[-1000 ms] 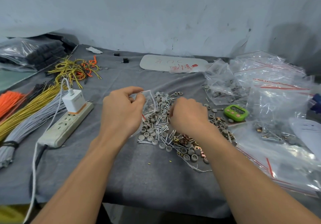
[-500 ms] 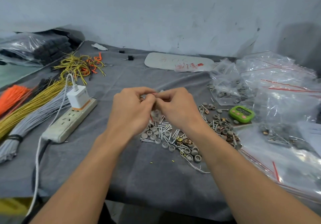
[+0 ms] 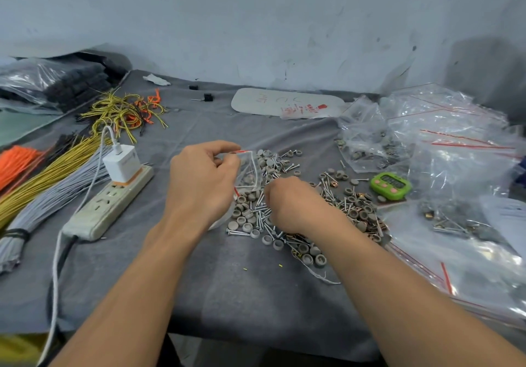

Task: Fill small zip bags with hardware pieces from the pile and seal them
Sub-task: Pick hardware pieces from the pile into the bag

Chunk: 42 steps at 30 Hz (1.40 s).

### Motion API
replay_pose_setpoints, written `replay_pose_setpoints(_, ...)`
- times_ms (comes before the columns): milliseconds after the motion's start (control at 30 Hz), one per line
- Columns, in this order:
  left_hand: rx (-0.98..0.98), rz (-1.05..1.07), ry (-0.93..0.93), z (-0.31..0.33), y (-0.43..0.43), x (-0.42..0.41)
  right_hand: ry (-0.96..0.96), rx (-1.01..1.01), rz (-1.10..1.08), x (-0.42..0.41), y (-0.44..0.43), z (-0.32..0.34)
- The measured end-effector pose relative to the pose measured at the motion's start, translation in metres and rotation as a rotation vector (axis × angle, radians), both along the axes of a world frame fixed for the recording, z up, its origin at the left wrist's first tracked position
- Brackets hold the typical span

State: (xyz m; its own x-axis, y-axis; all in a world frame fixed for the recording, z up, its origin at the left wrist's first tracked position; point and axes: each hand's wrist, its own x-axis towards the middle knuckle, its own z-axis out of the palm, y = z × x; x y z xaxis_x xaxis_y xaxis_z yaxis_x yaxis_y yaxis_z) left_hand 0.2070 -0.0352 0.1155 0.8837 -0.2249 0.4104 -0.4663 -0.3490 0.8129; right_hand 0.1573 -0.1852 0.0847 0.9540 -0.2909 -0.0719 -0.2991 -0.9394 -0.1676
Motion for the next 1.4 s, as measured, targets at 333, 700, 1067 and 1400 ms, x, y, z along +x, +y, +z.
replay_pose_setpoints(333, 0.019, -0.019, 0.022, 0.002, 0.002, 0.000, -0.101, 0.023, -0.091, -0.004, -0.007, 0.009)
replay_pose_setpoints(700, 0.018, -0.032, 0.035, 0.002, 0.004, -0.001, -0.071, -0.031, -0.054, 0.000, 0.005, 0.002)
replay_pose_setpoints(1067, 0.170, 0.055, 0.040, 0.006, -0.001, -0.004, -0.516, 0.378, -0.007, -0.025, 0.001, 0.048)
replay_pose_setpoints(1400, 0.143, 0.031, 0.026, 0.008, 0.000, -0.009, -0.709, 0.747, -0.098, -0.012, 0.015, 0.032)
